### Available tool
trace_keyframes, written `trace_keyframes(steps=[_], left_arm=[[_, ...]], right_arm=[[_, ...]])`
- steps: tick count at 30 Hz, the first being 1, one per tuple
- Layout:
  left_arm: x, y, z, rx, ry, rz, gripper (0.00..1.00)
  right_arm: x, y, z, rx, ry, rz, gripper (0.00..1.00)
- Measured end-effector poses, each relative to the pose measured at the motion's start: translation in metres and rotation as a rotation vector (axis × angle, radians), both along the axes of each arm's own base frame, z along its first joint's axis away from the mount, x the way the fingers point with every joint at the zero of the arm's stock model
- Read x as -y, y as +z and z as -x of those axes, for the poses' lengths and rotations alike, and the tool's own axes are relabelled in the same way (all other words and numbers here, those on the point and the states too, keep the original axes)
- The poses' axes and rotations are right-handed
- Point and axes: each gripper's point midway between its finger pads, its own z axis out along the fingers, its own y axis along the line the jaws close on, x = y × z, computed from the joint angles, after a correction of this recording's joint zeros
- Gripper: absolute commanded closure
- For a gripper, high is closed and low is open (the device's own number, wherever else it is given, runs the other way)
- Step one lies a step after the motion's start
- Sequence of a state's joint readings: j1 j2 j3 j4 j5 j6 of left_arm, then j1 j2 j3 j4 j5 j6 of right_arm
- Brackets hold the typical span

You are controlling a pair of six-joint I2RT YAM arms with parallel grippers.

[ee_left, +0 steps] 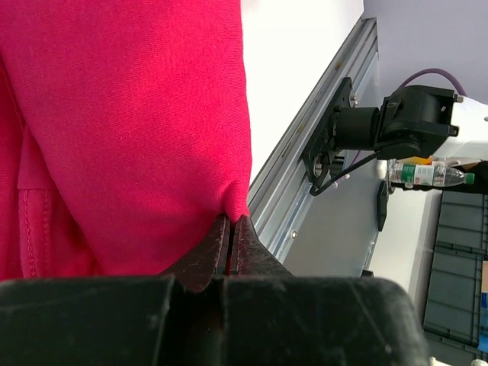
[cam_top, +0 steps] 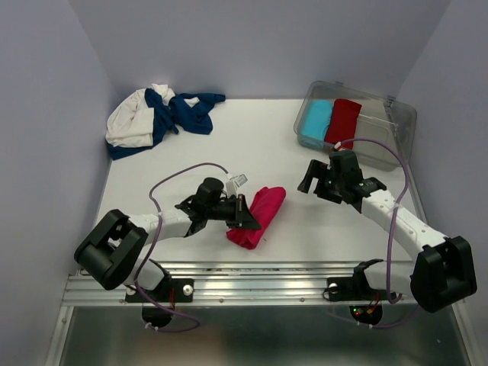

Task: Roll the t-shirts
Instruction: Roll the T-shirt to the center of the board.

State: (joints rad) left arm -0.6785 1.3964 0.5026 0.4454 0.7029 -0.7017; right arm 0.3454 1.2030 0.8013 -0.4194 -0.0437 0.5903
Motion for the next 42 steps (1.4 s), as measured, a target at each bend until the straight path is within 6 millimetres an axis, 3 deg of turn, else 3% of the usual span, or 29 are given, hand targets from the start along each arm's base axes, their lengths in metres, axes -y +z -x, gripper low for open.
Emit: trace_keyframes(steps=[32,42], left_arm=[[-0.029,-0.004,-0.027,-0.12,0.156,0.118,1.0],[-0.03,-0.007,-0.029,-0.12,0.165,0.108,1.0]], right_arm=[[-0.002,-0.001,0.001,-0.006,0.009,-0.008,0.06],[-0.024,-0.004,0.002,-0.019,0.074,-0.107,0.07]])
